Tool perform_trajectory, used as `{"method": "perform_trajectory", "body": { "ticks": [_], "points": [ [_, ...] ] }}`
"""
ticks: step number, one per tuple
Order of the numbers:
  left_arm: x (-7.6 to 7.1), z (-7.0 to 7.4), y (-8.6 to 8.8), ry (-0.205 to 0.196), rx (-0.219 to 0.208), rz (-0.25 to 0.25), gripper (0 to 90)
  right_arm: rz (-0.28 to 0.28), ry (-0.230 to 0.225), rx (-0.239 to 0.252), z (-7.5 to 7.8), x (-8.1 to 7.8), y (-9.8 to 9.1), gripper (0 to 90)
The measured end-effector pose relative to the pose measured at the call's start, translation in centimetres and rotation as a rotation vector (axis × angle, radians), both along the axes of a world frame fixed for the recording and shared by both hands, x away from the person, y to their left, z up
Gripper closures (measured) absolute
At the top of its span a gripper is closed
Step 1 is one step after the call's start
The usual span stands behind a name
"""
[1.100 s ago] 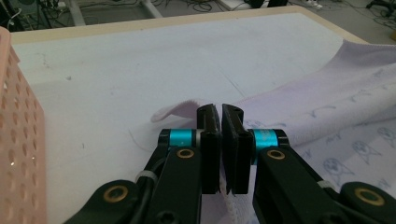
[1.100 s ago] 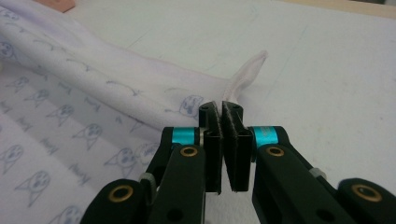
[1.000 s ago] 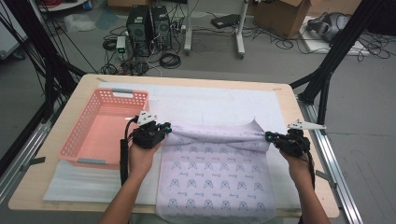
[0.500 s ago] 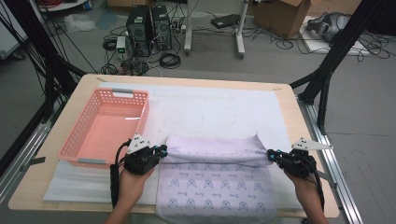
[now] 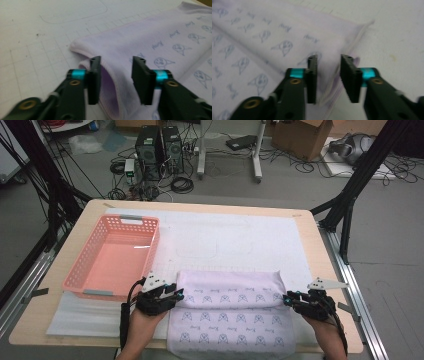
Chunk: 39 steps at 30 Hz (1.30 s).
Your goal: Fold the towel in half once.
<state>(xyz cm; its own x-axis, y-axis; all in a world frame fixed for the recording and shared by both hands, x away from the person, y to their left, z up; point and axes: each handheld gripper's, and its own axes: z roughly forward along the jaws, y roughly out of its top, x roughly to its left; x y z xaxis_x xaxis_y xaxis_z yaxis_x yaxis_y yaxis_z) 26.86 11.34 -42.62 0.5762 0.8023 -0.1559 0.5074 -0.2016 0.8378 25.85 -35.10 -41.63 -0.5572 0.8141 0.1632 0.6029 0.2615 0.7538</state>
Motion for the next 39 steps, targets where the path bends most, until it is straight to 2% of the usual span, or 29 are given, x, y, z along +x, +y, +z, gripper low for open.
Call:
{"method": "perform_trajectory", "body": {
  "ticks": [3,7,8,11,17,20,22,24,25,27,28,31,34,36,39],
  "points": [
    [1.6,0.3,-0.7,0.015,-0.002,0.017,45.8,-0.032,-0.008,-0.013,0.8,1.2,0.4,56.4],
    [4.2,0.2,-1.4,0.048,0.014,0.054,43.9,-0.062,0.012,-0.058,1.1,3.6,1.2,53.2],
    [4.8,0.0,-1.4,0.06,0.01,0.069,43.9,-0.068,0.019,-0.071,1.1,4.2,1.4,53.0],
    [6.2,-0.6,-1.3,0.091,0.034,0.103,43.9,-0.091,0.04,-0.105,0.9,5.8,1.9,51.8],
    [6.9,-1.3,-1.1,0.118,0.057,0.105,45.1,-0.111,0.096,-0.124,-0.1,7.8,2.3,51.6],
    [7.0,-1.6,-1.4,0.134,0.082,0.076,53.1,-0.106,0.116,-0.135,-0.8,8.4,2.7,56.1],
    [6.8,-1.8,-1.5,0.107,0.11,0.083,63.4,-0.105,0.129,-0.147,-1.3,8.7,2.8,60.6],
    [6.8,-1.9,-1.2,0.116,0.089,0.07,80.2,-0.102,0.126,-0.151,-1.7,8.7,2.6,67.1],
    [6.7,-1.9,-1.2,0.113,0.085,0.065,85.0,-0.104,0.124,-0.152,-1.6,8.7,2.5,72.0],
    [6.5,-1.8,-1.1,0.102,0.078,0.051,85.7,-0.071,0.105,-0.176,-1.5,8.5,2.4,86.2],
    [6.3,-1.6,-1.0,0.095,0.055,0.051,85.7,-0.066,0.091,-0.184,-1.4,8.2,2.3,86.5],
    [5.6,-0.9,-0.5,0.073,-0.012,0.041,85.7,-0.059,0.043,-0.143,-0.7,7.4,1.7,86.8],
    [4.8,-0.2,0.1,0.068,-0.075,0.023,85.6,-0.05,0.007,-0.088,0.0,6.2,1.0,86.8],
    [4.1,0.4,0.5,0.057,-0.097,0.008,85.5,-0.044,-0.022,-0.05,0.5,5.2,0.7,86.8],
    [3.0,1.1,0.9,0.039,-0.111,-0.012,85.5,-0.028,-0.056,-0.029,1.3,3.6,0.5,86.7]
  ]
}}
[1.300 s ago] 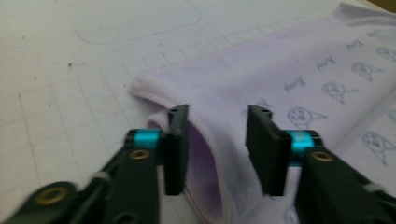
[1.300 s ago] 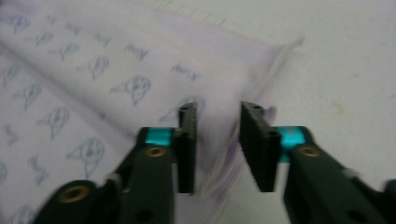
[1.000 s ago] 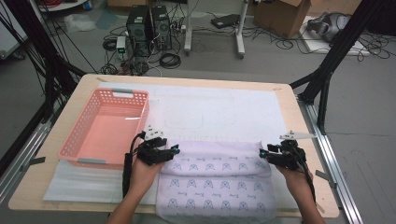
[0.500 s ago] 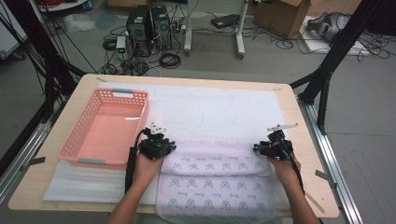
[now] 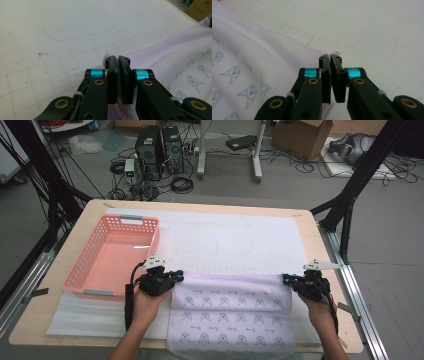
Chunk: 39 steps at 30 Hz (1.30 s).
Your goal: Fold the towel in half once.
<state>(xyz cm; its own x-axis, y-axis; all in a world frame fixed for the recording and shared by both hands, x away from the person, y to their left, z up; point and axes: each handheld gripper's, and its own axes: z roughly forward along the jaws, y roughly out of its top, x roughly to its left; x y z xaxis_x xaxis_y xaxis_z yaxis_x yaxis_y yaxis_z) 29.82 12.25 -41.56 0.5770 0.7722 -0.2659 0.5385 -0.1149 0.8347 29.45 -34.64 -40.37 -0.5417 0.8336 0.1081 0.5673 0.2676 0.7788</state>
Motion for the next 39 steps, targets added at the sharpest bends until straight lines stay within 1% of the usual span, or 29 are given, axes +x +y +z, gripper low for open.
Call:
{"method": "perform_trajectory", "body": {
  "ticks": [2,5,7,10,13,14,16,17,19,20,21,22,23,24,26,28,29,30,31,32,33,34,36,37,39],
  "points": [
    [-0.9,0.4,0.1,-0.015,-0.004,-0.012,85.4,0.013,-0.018,-0.008,0.4,-1.0,0.1,86.7],
    [-2.3,0.8,0.3,-0.035,-0.012,-0.031,85.3,0.027,-0.037,0.011,1.1,-2.7,0.0,86.6],
    [-3.2,0.9,0.6,-0.042,-0.02,-0.043,85.1,0.04,-0.057,0.018,1.4,-3.8,-0.1,86.6],
    [-4.5,0.8,1.0,-0.045,-0.005,-0.063,84.8,0.059,-0.069,0.024,1.7,-5.4,-0.3,86.5],
    [-6.1,0.3,1.3,-0.045,0.003,-0.08,84.7,0.074,-0.065,0.024,1.6,-7.0,-0.4,86.4],
    [-6.6,0.2,1.3,-0.044,0.001,-0.082,84.7,0.08,-0.061,0.021,1.5,-7.5,-0.4,86.4],
    [-7.5,-0.2,1.3,-0.034,0.012,-0.101,84.6,0.089,-0.055,0.023,1.2,-8.4,-0.5,86.4],
    [-7.9,-0.5,1.3,-0.024,0.013,-0.11,84.5,0.095,-0.045,0.02,0.9,-8.9,-0.6,86.3],
    [-8.5,-1.0,1.3,-0.006,0.025,-0.129,83.1,0.104,-0.017,-0.002,0.1,-9.6,-0.6,85.7],
    [-8.6,-1.2,1.3,0.003,0.027,-0.133,80.3,0.107,0.001,-0.001,-0.3,-10.0,-0.6,83.5],
    [-8.6,-1.4,1.4,0.011,0.024,-0.126,74.0,0.112,0.014,-0.01,-0.7,-10.3,-0.7,78.9],
    [-8.4,-1.4,1.5,0.016,0.02,-0.11,65.3,0.113,0.024,-0.016,-1.0,-10.5,-0.7,73.0],
    [-8.1,-1.4,1.7,0.018,0.013,-0.094,56.7,0.105,0.033,-0.014,-1.0,-10.6,-0.9,67.3],
    [-7.8,-1.3,1.8,0.015,-0.001,-0.091,51.6,0.087,0.035,0.0,-0.9,-10.6,-1.1,63.3],
    [-7.0,-0.9,2.0,0.0,-0.014,-0.09,45.0,0.055,0.007,0.036,-0.3,-10.3,-1.8,60.6],
    [-6.0,-0.6,1.9,-0.016,-0.028,-0.072,42.9,0.025,-0.021,0.049,0.4,-9.7,-2.2,58.1],
    [-5.5,-0.4,1.8,-0.024,-0.022,-0.067,42.5,0.016,-0.026,0.055,0.7,-9.2,-2.3,57.7],
    [-4.9,-0.4,1.7,-0.029,-0.017,-0.06,42.6,0.015,-0.03,0.073,0.9,-8.7,-2.4,57.7],
    [-4.3,-0.4,1.5,-0.026,-0.01,-0.044,42.6,0.009,-0.039,0.085,1.0,-8.3,-2.4,57.1],
    [-3.8,-0.4,1.4,-0.028,0.002,-0.039,42.3,0.005,-0.046,0.078,1.1,-7.8,-2.2,56.3],
    [-3.2,-0.5,1.1,-0.023,0.014,-0.029,42.2,0.001,-0.044,0.054,0.9,-7.2,-1.9,55.1],
    [-2.7,-0.7,0.9,-0.016,0.03,-0.019,41.8,-0.009,-0.034,0.023,0.6,-6.5,-1.6,53.1],
    [-1.9,-1.2,0.3,-0.002,0.067,-0.006,40.5,-0.029,-0.012,-0.033,-0.6,-5.0,-0.9,49.5],
    [-1.5,-1.5,0.0,0.009,0.098,0.004,38.9,-0.035,0.001,-0.051,-1.3,-4.3,-0.7,48.2],
    [-0.9,-2.1,-0.4,0.024,0.131,0.01,36.9,-0.047,0.02,-0.061,-2.6,-3.0,-0.4,45.0]
  ]
}}
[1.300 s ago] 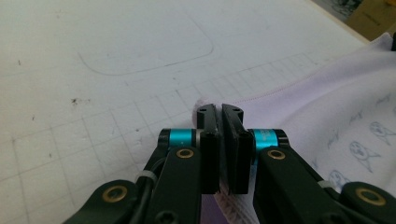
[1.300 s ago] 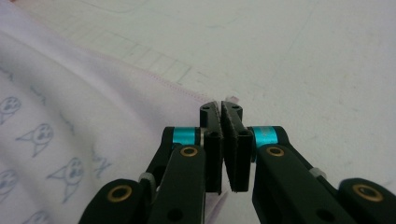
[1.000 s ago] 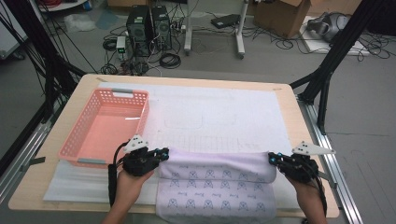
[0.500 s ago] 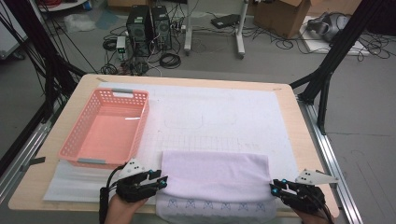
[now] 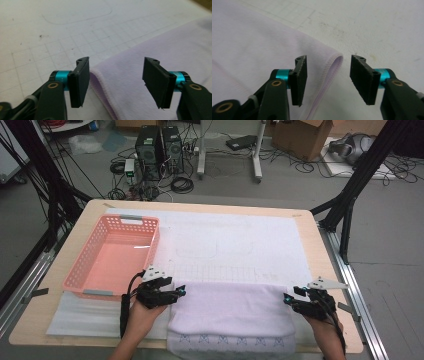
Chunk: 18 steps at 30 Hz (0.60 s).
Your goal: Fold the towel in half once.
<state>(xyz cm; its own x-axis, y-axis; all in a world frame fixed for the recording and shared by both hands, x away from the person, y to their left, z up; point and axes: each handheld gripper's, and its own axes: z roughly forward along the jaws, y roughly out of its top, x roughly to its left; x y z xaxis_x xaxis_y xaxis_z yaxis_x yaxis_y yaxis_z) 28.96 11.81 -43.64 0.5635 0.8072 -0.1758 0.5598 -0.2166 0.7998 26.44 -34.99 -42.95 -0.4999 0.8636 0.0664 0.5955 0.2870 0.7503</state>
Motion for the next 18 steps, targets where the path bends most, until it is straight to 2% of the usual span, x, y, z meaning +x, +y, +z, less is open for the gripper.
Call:
{"method": "perform_trajectory", "body": {
  "ticks": [4,6,9,10,12,14,15,18],
  "points": [
    [0.5,-0.7,-0.4,0.023,0.043,0.049,35.4,0.018,0.035,-0.015,-1.5,1.2,0.9,42.8],
    [0.5,-1.1,-0.5,0.038,0.048,0.034,36.2,0.022,0.025,-0.034,-1.6,1.1,1.1,43.3],
    [0.0,-1.4,-0.4,0.003,0.055,0.027,39.0,0.03,0.025,-0.041,-1.5,1.0,1.1,49.0],
    [-0.1,-1.4,-0.3,-0.01,0.062,0.027,44.1,0.033,0.023,-0.038,-1.5,0.9,1.1,52.7],
    [-0.2,-1.4,0.1,-0.003,0.053,0.024,60.7,0.04,0.028,-0.027,-1.5,0.8,1.1,61.4],
    [-0.3,-1.5,0.1,0.011,0.029,-0.004,75.8,0.062,0.051,0.009,-1.5,0.8,1.0,77.4],
    [-0.4,-1.5,0.0,0.012,0.031,-0.002,83.0,0.082,0.064,0.036,-1.6,0.8,1.1,84.1],
    [-0.5,-1.2,-0.5,0.005,0.047,0.018,85.6,0.089,0.044,0.004,-1.5,0.5,1.4,85.9]
  ]
}}
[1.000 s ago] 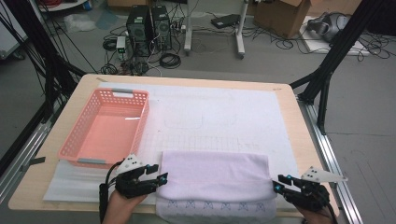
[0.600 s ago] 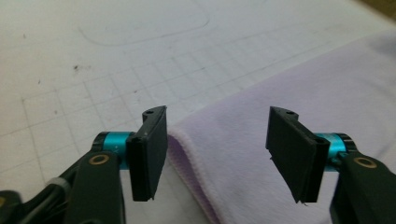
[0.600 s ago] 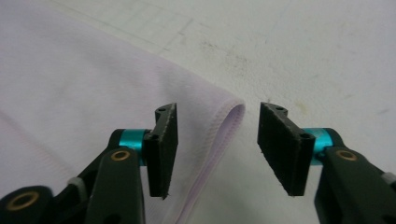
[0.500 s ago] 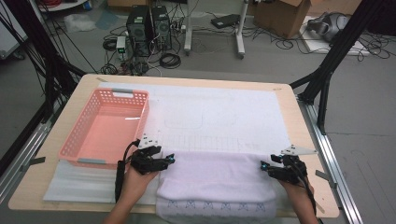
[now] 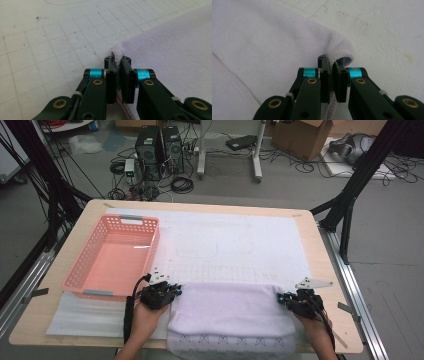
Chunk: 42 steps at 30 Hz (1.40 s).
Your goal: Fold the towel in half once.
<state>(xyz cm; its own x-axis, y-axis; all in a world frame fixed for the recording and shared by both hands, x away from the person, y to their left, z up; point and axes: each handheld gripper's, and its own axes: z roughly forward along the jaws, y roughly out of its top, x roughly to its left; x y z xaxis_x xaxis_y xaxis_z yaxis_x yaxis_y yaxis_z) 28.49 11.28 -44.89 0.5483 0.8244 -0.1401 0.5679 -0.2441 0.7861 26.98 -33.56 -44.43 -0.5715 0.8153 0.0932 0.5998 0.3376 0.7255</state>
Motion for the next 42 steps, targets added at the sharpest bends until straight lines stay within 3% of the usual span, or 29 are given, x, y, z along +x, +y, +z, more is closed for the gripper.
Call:
{"method": "perform_trajectory", "body": {
  "ticks": [2,7,11,13,20,26,30,34,38,42],
  "points": [
    [0.4,0.5,-0.3,-0.024,0.0,0.013,86.0,0.0,-0.022,-0.025,0.2,0.1,0.1,86.4],
    [3.0,2.0,-0.8,-0.049,0.002,0.056,86.3,-0.03,-0.052,-0.024,0.9,1.8,-0.3,86.5],
    [5.3,3.1,-0.8,-0.066,-0.014,0.091,86.8,-0.065,-0.053,0.033,1.3,4.2,-1.1,86.4],
    [6.6,3.5,-0.9,-0.068,-0.025,0.104,86.8,-0.079,-0.056,0.031,1.4,5.5,-1.4,86.4],
    [9.9,2.9,-1.5,-0.042,-0.04,0.153,86.9,-0.111,-0.043,0.03,1.8,9.2,-1.5,86.3],
    [12.4,2.8,-1.6,-0.053,-0.06,0.183,86.9,-0.129,-0.058,0.015,2.2,12.1,-1.3,86.3],
    [13.6,2.8,-1.4,-0.071,-0.088,0.206,86.9,-0.153,-0.07,0.029,2.6,13.5,-1.1,86.3],
    [14.2,2.7,-1.3,-0.091,-0.087,0.216,86.8,-0.167,-0.073,0.021,3.4,14.7,-0.8,86.2],
    [14.6,2.6,-1.4,-0.084,-0.087,0.226,86.8,-0.177,-0.074,0.007,3.2,15.4,-0.3,86.1],
    [14.6,2.4,-1.5,-0.071,-0.096,0.199,86.5,-0.192,-0.047,-0.004,2.5,15.6,0.0,85.9]
  ]
}}
